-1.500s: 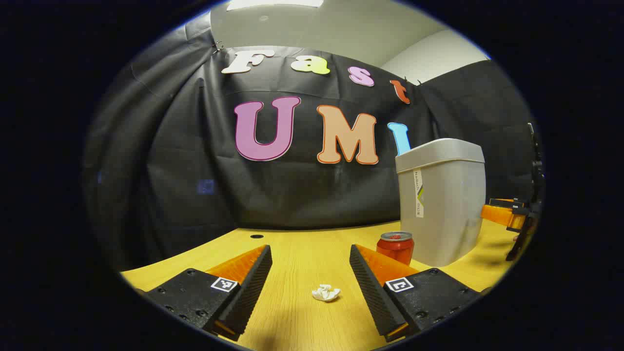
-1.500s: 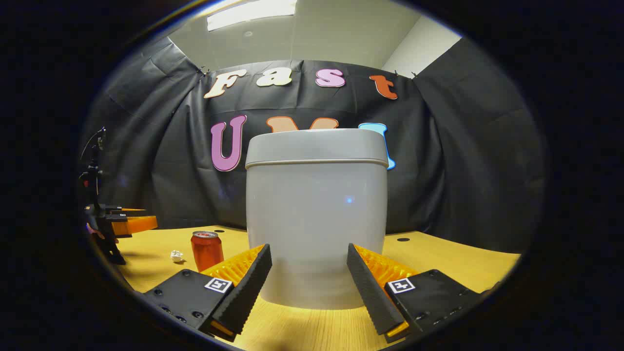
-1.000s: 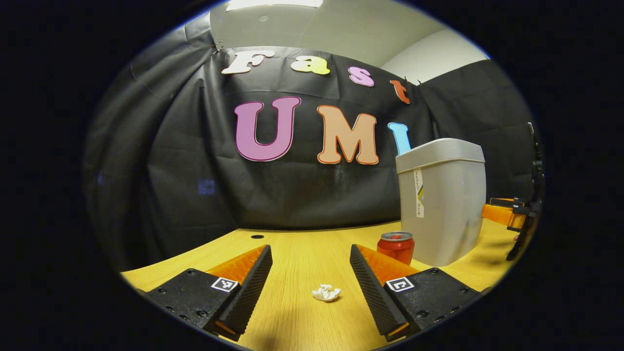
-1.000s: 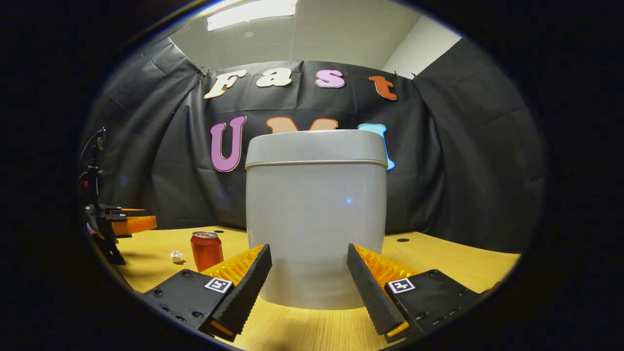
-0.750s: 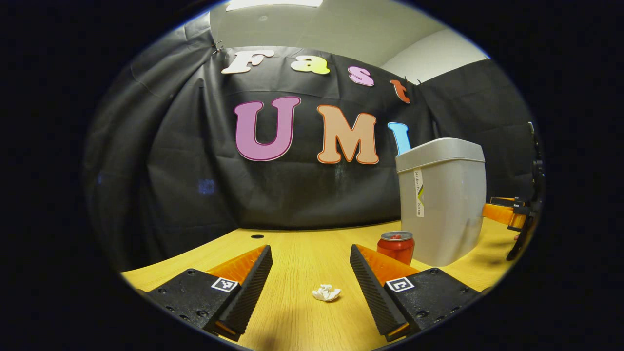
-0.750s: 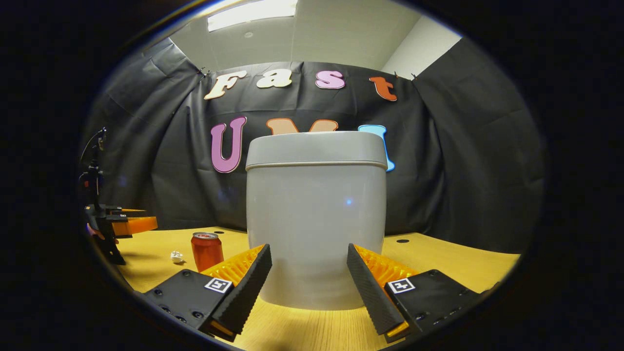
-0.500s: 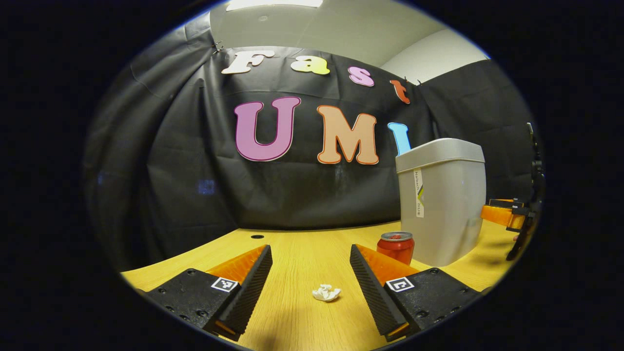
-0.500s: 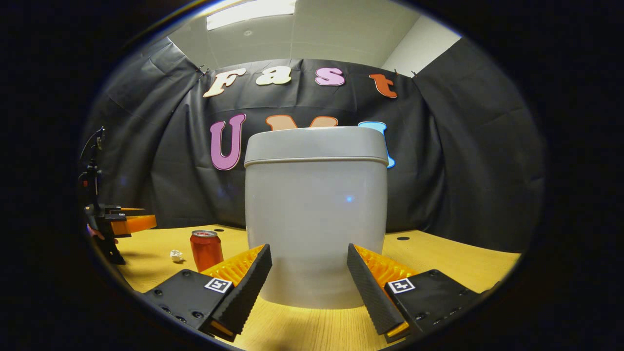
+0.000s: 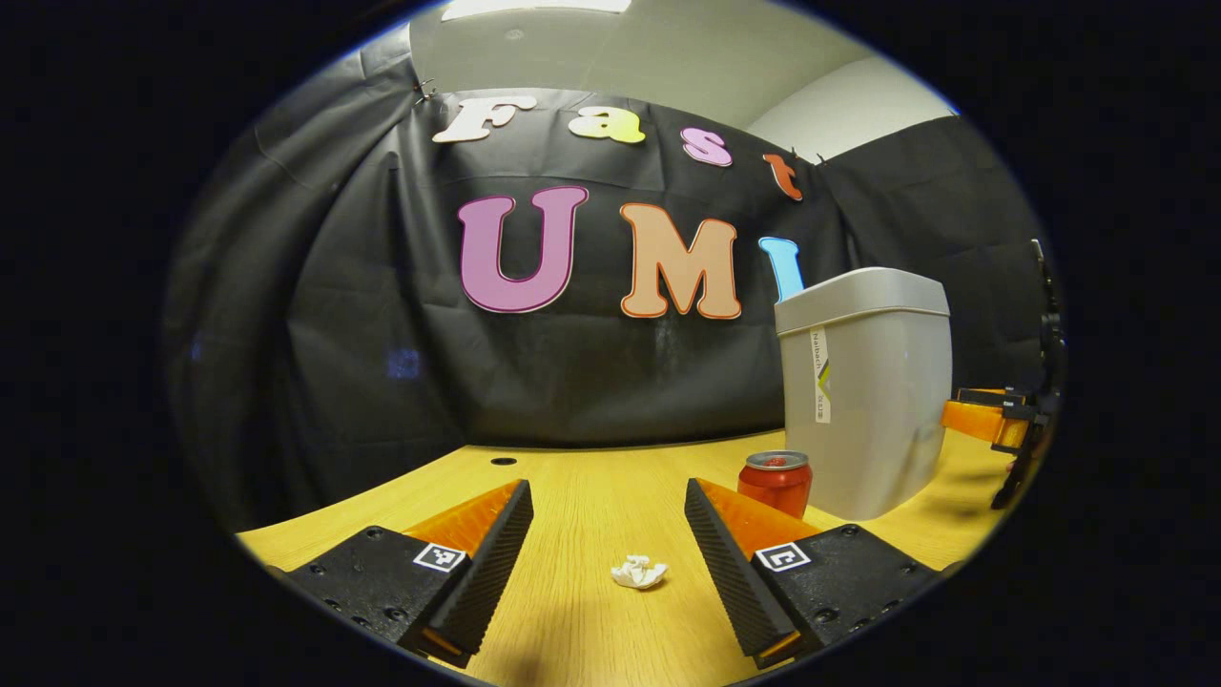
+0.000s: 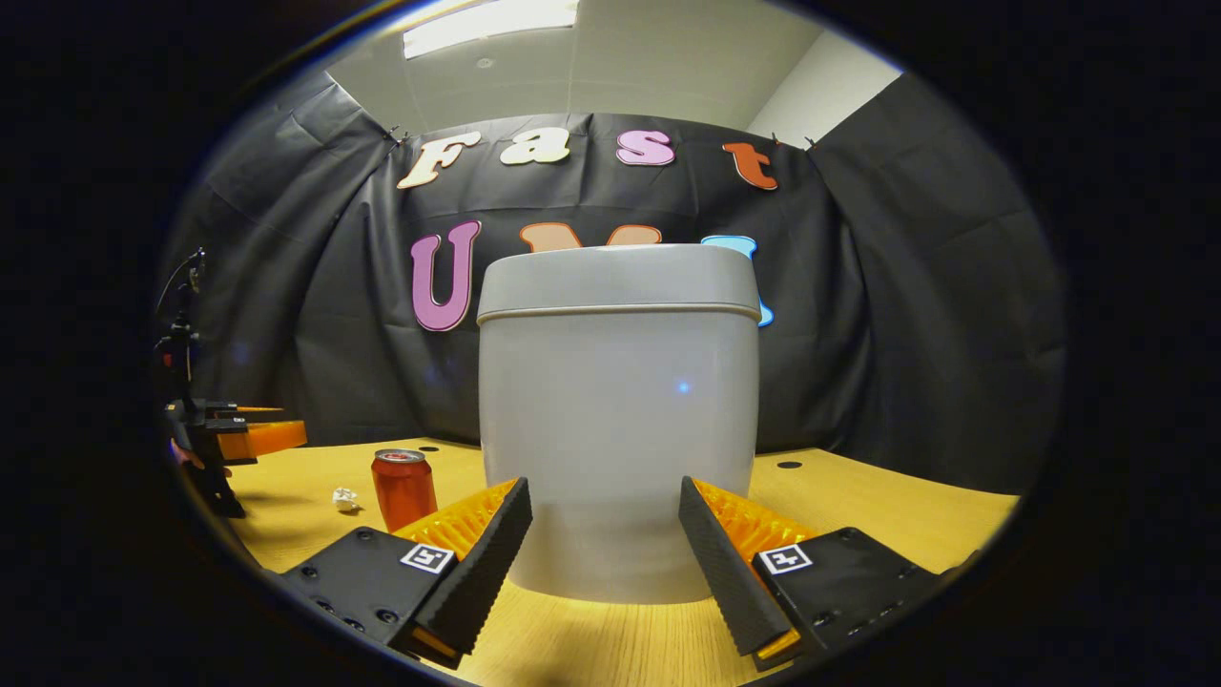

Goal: Press the lid of the desktop garbage bin to open it, pick up the crumpled paper on the desktop and throw it into the bin, then pick up the pop can on the desktop and drop it into the bin, and finally close the garbage bin lid.

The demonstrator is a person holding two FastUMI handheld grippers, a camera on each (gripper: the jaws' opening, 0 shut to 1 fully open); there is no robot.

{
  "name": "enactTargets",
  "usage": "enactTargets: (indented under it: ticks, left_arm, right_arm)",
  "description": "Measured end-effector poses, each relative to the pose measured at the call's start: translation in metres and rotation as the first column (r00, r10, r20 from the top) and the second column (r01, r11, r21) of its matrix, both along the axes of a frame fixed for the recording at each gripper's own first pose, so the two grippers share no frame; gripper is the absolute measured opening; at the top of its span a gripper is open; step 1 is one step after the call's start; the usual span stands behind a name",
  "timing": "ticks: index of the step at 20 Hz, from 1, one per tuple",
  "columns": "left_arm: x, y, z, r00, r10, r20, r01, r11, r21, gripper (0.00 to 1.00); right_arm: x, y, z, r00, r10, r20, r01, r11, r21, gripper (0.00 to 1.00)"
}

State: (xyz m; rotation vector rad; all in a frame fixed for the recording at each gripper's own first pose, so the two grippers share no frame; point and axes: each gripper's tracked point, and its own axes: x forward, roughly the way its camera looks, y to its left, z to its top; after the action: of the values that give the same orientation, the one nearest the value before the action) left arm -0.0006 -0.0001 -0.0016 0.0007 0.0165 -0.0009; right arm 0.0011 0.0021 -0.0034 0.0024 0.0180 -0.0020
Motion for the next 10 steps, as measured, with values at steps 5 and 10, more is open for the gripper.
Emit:
enactTargets:
  ticks: [5, 10]
  left_arm:
    - [-0.0008, 0.0006, -0.0029, 1.000, 0.000, -0.008, 0.000, 1.000, 0.000, 0.94]
    - [-0.0007, 0.0015, -0.0039, 1.000, 0.000, -0.014, 0.000, 1.000, 0.000, 0.94]
  right_arm:
    - [0.0011, 0.0000, -0.0005, 1.000, 0.000, -0.005, 0.000, 1.000, 0.000, 0.85]
    - [0.0000, -0.0004, -0.0015, 1.000, 0.000, -0.011, 0.000, 1.000, 0.000, 0.62]
